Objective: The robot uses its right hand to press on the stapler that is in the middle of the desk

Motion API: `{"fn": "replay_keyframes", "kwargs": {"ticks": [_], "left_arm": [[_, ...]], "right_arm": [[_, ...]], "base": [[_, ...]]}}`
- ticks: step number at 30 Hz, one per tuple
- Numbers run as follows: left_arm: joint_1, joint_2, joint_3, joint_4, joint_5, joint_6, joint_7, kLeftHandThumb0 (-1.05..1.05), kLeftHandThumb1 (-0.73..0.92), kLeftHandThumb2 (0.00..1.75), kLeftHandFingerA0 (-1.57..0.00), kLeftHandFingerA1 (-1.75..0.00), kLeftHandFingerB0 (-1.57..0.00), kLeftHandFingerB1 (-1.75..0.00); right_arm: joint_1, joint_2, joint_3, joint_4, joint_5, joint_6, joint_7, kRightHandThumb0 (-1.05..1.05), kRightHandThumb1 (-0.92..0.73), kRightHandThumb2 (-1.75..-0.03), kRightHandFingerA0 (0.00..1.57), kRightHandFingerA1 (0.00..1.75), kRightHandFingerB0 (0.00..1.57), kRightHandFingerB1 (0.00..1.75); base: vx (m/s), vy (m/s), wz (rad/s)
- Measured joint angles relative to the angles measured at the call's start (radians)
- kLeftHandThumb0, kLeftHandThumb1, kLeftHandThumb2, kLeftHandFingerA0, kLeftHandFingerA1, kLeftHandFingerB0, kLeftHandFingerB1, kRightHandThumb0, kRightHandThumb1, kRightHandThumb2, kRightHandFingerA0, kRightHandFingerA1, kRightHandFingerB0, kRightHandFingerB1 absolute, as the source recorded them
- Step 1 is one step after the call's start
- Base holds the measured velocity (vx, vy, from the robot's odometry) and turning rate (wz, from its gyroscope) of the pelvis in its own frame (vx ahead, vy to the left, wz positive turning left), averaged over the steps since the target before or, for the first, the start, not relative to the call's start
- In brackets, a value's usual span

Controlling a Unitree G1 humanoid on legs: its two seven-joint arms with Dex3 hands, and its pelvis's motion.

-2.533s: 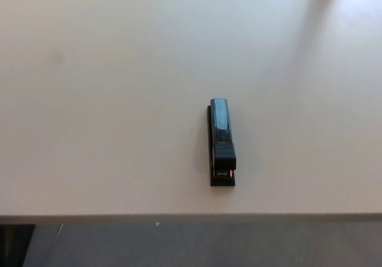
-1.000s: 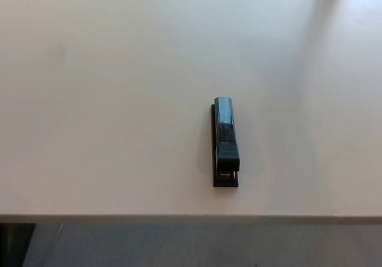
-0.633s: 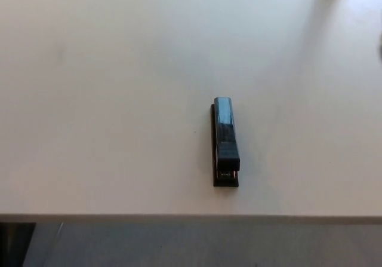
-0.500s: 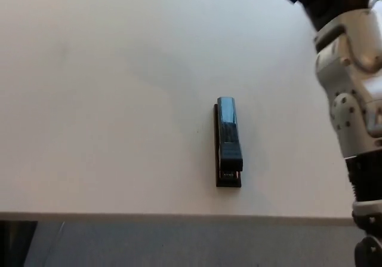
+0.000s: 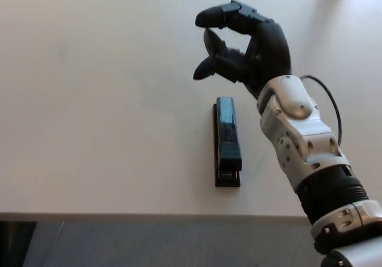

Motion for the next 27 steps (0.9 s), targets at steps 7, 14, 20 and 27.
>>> {"fn": "replay_keyframes", "kwargs": {"ticks": [7, 14, 20, 27], "left_arm": [[-0.001, 0.005, -0.003, 0.001, 0.0, -0.002, -0.001, -0.47, 0.92, 0.95, -0.02, -0.24, -0.01, -0.2], [-0.002, 0.005, -0.004, -0.001, -0.001, -0.008, -0.006, -0.45, 0.92, 0.97, -0.01, -0.2, -0.01, -0.2], [0.0, 0.011, -0.004, -0.001, -0.001, -0.01, -0.009, -0.46, 0.92, 0.97, -0.01, -0.22, -0.01, -0.19], [-0.002, 0.011, -0.005, 0.001, -0.001, -0.01, -0.009, -0.47, 0.92, 0.94, -0.02, -0.25, -0.01, -0.21]], "right_arm": [[0.001, 0.025, -0.054, 0.185, -0.022, -0.058, 0.013, -0.09, -0.62, -0.9, 1.3, 1.03, 0.82, 1.19], [0.015, 0.059, -0.08, 0.291, -0.039, -0.1, 0.019, -0.12, -0.69, -0.81, 1.25, 1.08, 0.82, 1.13], [0.02, 0.06, -0.085, 0.325, -0.059, -0.136, 0.017, -0.13, -0.71, -0.77, 1.27, 0.96, 0.82, 1.15], [0.024, 0.063, -0.077, 0.336, -0.075, -0.171, 0.037, -0.12, -0.65, -0.86, 1.23, 1.05, 0.84, 1.11]], "base": [[0.0, 0.0, 0.0], [0.0, 0.0, 0.0], [0.0, 0.0, 0.0], [0.0, 0.0, 0.0]]}}
